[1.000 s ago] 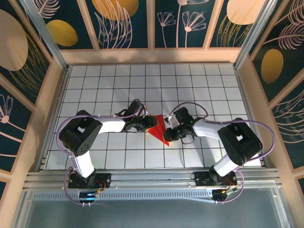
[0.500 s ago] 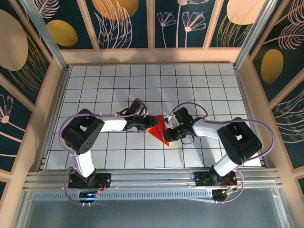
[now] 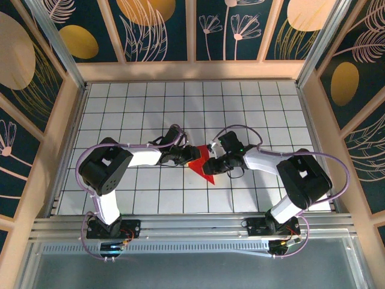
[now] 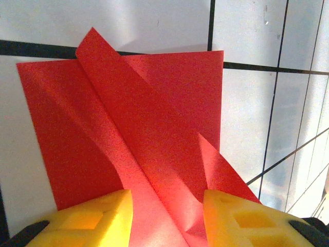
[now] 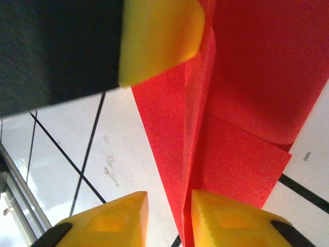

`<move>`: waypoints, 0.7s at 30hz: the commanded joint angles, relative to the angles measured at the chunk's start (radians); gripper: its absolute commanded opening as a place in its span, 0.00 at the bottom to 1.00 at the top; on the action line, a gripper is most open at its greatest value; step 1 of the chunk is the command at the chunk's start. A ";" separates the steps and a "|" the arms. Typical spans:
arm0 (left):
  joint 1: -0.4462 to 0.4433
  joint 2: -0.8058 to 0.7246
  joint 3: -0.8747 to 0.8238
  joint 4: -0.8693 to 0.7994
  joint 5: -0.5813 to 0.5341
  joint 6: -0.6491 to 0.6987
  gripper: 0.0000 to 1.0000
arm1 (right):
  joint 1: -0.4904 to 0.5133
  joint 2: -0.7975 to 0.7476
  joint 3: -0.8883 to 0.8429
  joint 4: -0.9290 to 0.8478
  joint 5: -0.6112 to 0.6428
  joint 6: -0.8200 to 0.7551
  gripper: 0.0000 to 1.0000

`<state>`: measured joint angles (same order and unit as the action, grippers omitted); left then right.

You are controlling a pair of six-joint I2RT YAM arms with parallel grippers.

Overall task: Fold a paper plane with a square sheet of paper (fold left side to right side)
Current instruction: Fourth fold the wing at the center of the table.

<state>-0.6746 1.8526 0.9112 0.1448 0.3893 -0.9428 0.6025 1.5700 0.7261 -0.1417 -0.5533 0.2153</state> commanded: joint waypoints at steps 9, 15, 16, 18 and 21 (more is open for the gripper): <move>-0.002 0.027 0.008 -0.070 -0.039 0.024 0.41 | -0.087 -0.033 0.003 0.115 -0.135 0.055 0.38; -0.002 0.026 0.006 -0.070 -0.040 0.025 0.41 | -0.106 0.004 0.001 0.157 -0.152 0.070 0.37; -0.001 0.025 0.007 -0.070 -0.040 0.025 0.41 | -0.106 0.011 0.002 0.160 -0.151 0.071 0.36; -0.001 0.023 0.008 -0.070 -0.041 0.024 0.41 | -0.107 0.024 0.004 0.165 -0.155 0.072 0.34; -0.002 0.023 0.006 -0.070 -0.041 0.024 0.41 | -0.106 0.041 0.006 0.178 -0.165 0.078 0.32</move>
<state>-0.6754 1.8526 0.9131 0.1387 0.3851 -0.9360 0.4999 1.5879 0.7349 0.0051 -0.6868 0.2775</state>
